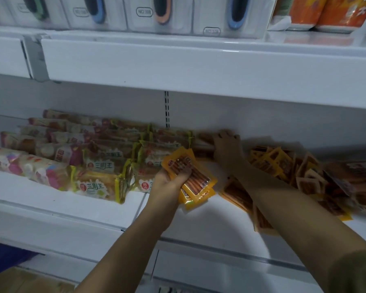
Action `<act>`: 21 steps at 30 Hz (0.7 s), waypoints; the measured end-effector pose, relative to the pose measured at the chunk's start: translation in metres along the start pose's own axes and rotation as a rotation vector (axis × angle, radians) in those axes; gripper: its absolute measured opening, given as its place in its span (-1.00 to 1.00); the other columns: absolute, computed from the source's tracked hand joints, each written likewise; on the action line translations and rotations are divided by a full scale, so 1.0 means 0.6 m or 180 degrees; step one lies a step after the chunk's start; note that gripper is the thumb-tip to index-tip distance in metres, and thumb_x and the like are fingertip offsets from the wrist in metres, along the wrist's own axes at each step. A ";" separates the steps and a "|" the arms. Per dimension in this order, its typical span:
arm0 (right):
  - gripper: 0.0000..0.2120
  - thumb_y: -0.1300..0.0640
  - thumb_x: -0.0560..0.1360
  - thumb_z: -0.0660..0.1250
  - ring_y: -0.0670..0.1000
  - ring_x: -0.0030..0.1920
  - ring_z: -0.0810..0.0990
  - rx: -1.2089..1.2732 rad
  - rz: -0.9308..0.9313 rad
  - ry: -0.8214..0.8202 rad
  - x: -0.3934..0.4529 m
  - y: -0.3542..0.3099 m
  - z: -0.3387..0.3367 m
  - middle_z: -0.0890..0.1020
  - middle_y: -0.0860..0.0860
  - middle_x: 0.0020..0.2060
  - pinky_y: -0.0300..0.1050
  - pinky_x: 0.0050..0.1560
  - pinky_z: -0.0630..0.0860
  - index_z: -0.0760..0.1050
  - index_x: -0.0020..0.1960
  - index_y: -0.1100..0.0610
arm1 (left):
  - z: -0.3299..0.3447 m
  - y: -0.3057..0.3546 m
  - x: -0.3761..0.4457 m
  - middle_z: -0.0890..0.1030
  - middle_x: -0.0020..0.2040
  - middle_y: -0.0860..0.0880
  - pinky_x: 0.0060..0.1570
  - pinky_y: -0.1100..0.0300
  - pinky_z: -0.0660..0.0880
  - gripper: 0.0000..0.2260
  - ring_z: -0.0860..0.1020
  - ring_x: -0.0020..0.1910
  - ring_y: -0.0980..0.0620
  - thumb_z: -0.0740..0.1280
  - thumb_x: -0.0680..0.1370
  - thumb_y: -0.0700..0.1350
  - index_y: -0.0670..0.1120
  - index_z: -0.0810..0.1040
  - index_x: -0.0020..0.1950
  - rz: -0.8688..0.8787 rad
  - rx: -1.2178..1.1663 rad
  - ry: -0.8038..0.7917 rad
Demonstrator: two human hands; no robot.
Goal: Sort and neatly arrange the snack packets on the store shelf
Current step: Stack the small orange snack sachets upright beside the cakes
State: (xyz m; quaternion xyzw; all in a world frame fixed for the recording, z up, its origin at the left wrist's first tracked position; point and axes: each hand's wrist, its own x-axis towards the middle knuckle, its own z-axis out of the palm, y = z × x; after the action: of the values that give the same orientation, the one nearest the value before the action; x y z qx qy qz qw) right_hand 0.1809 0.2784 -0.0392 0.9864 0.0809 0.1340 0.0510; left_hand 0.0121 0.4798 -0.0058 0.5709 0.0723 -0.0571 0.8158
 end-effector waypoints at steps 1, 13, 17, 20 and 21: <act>-0.65 0.15 0.47 0.38 0.24 0.22 0.53 0.0154 -0.0043 0.0001 -0.002 -0.001 -0.002 0.57 0.15 0.17 0.13 0.14 0.46 0.58 0.25 0.13 | -0.003 0.000 -0.001 0.74 0.01 -0.16 -0.01 -0.04 0.65 -0.79 0.73 -0.03 -0.16 0.39 0.60 -0.19 -0.11 0.57 0.23 -0.0011 -0.0075 -0.0012; -0.59 0.05 0.69 0.20 0.22 0.29 0.53 0.0459 -0.0528 -0.0608 -0.014 -0.002 0.013 0.53 0.20 0.33 0.07 0.30 0.46 0.34 0.49 0.20 | 0.010 0.003 -0.006 0.72 0.07 -0.22 -0.07 -0.05 0.65 -0.75 0.73 -0.03 -0.19 0.40 0.59 -0.17 -0.11 0.56 0.27 -0.0143 -0.0363 0.0072; -0.63 0.23 0.64 0.25 0.25 0.25 0.57 0.0777 -0.0012 -0.0414 -0.033 0.004 -0.030 0.57 0.22 0.26 0.03 0.13 0.44 0.34 0.42 0.21 | 0.019 0.007 -0.007 0.73 0.04 -0.13 -0.17 0.02 0.66 -0.78 0.74 -0.08 -0.11 0.36 0.62 -0.20 -0.05 0.56 0.25 -0.0086 -0.0544 0.0095; -0.78 0.17 0.59 0.34 0.25 -0.04 0.62 0.2000 0.0487 0.0146 -0.061 0.020 -0.073 0.62 0.19 -0.06 0.03 -0.10 0.43 0.42 0.20 0.17 | 0.029 0.010 -0.010 0.73 0.05 -0.09 -0.15 -0.04 0.67 -0.78 0.73 -0.03 -0.11 0.31 0.64 -0.23 0.02 0.55 0.23 -0.0036 -0.0664 -0.0001; -0.90 0.19 0.59 0.35 0.21 -0.14 0.61 0.2582 0.0558 0.0260 -0.075 0.023 -0.087 0.60 0.13 -0.17 0.02 -0.15 0.45 0.46 0.07 0.13 | 0.035 0.011 -0.009 0.72 0.09 -0.13 -0.07 -0.10 0.67 -0.77 0.72 0.02 -0.15 0.28 0.66 -0.25 0.01 0.54 0.25 -0.0044 -0.0753 -0.0045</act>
State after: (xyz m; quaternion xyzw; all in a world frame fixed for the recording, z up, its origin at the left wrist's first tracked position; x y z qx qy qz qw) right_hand 0.1258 0.2611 0.0008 0.9235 0.0447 0.1342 -0.3565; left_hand 0.0088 0.4622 0.0083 0.4698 0.0766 -0.0579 0.8775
